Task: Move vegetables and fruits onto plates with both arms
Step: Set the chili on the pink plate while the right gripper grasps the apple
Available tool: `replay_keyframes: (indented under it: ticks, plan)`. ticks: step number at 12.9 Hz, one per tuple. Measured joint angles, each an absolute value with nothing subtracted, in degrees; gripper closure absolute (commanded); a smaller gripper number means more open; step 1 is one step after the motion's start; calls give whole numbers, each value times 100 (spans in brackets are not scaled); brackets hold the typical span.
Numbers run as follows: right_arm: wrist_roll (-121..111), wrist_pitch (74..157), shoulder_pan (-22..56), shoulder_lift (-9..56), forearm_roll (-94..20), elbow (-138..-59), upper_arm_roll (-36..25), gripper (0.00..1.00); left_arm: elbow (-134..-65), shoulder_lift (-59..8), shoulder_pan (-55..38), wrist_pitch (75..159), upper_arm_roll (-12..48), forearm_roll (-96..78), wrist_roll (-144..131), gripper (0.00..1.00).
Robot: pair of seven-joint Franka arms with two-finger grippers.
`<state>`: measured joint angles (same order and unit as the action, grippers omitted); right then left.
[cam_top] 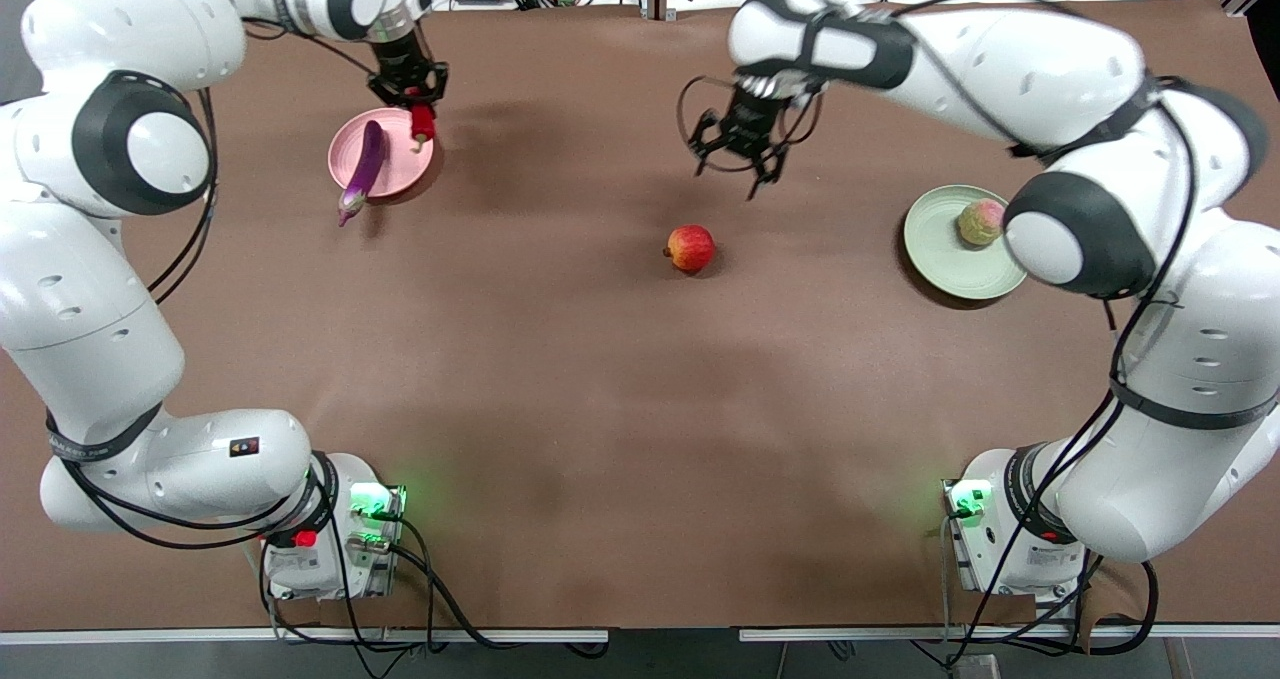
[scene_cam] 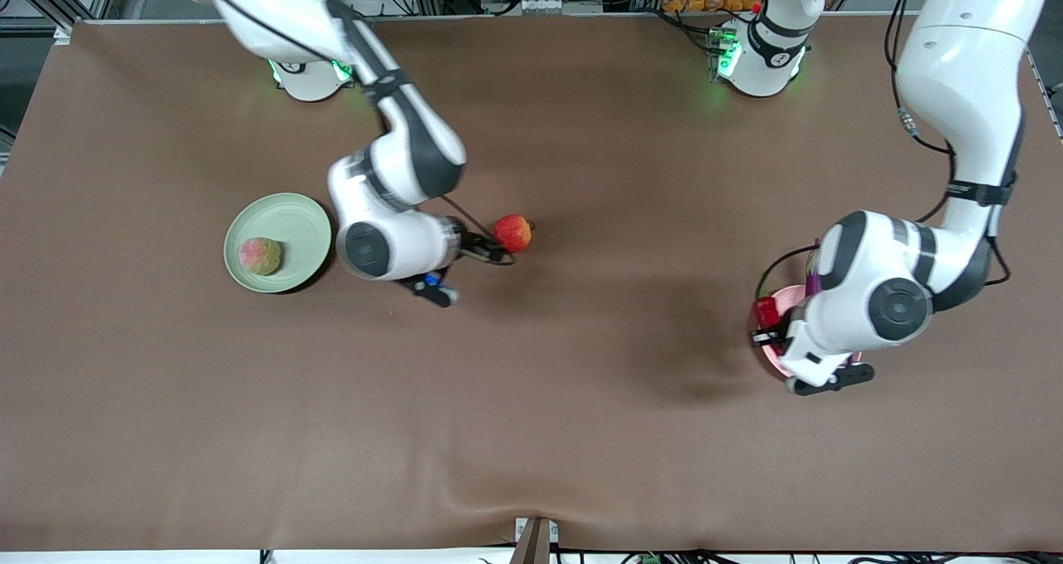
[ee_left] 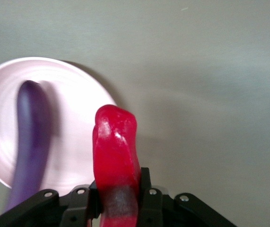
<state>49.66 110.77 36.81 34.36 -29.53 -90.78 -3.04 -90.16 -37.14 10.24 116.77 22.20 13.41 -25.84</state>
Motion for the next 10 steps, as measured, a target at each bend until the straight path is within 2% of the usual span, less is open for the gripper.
replay_keyframes:
  ticks: [2,3,4,6,9,10]
  plan:
    - [5187,11441,3992,3678,-2953,-9097,-312,0,-9123,-3751,1273,11682,2210,1363,-2201,90]
    - [5218,11504,4037,3766,-2953,-9106,-322,0,-9149,-3782,1352,11690,2206,1438,-2110,74]
    - [5219,11535,4037,3822,-2953,-9118,-338,0,-9163,-3819,1411,11704,2203,1517,-2082,58]
    - [5219,11656,4035,3851,-2953,-9167,-366,0,-9162,-3898,1451,11741,2204,1576,-2048,3]
    - [5219,11749,4171,3886,-2953,-9259,-352,1,-9155,-3953,1430,11837,2216,1579,-2046,0]
    - [5219,11782,4226,3916,-2953,-9271,-351,24,-9136,-3947,1432,11849,2215,1584,-2046,0]
